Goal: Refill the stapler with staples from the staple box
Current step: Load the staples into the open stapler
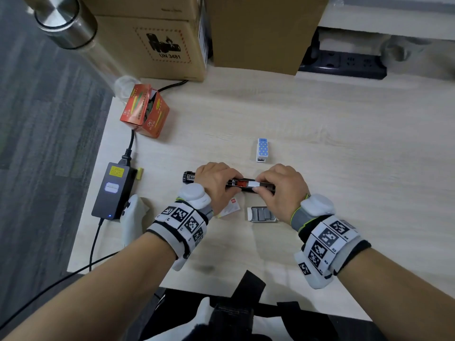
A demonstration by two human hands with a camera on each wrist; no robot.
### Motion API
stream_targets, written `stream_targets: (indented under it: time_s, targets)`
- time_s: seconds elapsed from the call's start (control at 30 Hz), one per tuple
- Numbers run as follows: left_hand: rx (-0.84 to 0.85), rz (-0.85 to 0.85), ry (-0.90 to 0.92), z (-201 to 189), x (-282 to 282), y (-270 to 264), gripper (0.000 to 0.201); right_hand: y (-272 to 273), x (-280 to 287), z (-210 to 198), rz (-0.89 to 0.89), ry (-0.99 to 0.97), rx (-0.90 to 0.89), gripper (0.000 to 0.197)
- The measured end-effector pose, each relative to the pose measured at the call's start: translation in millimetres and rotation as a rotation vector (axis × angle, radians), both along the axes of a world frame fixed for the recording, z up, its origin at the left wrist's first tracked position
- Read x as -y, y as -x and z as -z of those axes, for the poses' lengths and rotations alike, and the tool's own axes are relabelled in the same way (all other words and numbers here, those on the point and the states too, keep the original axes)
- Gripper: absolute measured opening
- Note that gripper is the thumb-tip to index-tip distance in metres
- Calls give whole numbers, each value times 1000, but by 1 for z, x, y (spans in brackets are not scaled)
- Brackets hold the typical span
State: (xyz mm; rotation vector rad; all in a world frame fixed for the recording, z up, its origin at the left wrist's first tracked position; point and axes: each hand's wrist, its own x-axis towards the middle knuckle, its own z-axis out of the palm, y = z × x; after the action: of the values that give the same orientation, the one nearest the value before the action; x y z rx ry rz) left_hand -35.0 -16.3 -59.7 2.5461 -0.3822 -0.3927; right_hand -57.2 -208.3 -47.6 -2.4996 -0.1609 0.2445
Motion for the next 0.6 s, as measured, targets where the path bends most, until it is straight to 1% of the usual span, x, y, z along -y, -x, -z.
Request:
stream_targets:
  time_s: [0.2,0.43,0.6]
  targets:
    - [-5,-14,-8,1,1,0,21,0,1,2,16,28,-17,14]
    - [13,-5,-15,2,0,0,21,0,1,3,49,-10,-19,14]
    - [22,-14,0,3,0,1,21,0,-1,3,62,-7,-66,14]
